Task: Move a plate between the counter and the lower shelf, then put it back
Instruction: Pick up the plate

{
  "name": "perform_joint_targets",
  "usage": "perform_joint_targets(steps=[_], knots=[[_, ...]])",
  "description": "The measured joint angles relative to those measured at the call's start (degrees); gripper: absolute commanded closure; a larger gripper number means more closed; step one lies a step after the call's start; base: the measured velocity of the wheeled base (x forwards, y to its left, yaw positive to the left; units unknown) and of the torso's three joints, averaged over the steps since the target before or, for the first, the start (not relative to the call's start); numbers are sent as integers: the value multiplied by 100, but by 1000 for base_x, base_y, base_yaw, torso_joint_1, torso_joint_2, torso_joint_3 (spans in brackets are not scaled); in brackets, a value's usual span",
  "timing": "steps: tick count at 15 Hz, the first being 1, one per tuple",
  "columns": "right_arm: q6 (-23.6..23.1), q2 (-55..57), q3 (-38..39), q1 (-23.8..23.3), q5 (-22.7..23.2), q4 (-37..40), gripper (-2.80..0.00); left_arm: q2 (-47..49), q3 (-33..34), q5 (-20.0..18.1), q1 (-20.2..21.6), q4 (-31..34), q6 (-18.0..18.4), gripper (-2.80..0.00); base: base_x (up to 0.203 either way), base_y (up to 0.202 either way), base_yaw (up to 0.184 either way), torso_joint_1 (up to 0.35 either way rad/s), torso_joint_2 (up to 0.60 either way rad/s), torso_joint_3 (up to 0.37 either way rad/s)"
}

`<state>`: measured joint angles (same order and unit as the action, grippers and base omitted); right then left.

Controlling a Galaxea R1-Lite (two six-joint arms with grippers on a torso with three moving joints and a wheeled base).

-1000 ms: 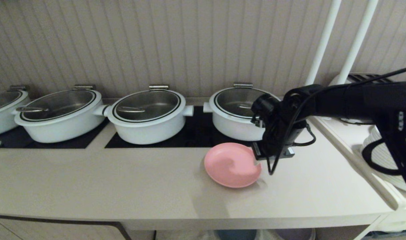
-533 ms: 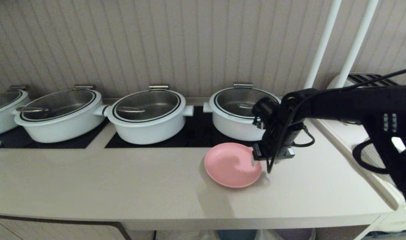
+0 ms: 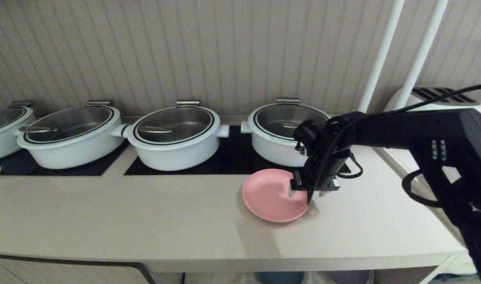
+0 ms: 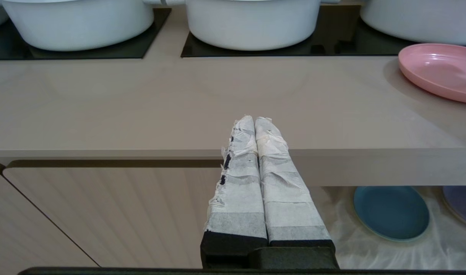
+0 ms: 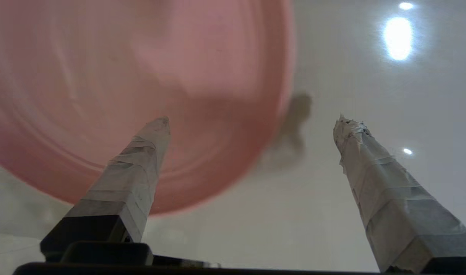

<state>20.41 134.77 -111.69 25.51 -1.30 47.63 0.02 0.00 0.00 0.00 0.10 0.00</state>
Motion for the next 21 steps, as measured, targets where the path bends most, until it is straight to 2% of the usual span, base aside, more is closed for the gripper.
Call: perform_joint_targets(steps=[12, 13, 21], knots=[[158, 250, -13, -7, 15, -376, -280, 0, 0, 0, 0, 0, 0, 0, 0, 0, 0, 0, 0, 0], [155, 252, -11, -5, 12, -378, 0, 0, 0, -1, 0, 0, 0, 0, 0, 0, 0, 0, 0, 0], [156, 254, -22, -16, -12, -346, 0, 0, 0, 0, 0, -2, 0, 0, 0, 0, 0, 0, 0, 0]])
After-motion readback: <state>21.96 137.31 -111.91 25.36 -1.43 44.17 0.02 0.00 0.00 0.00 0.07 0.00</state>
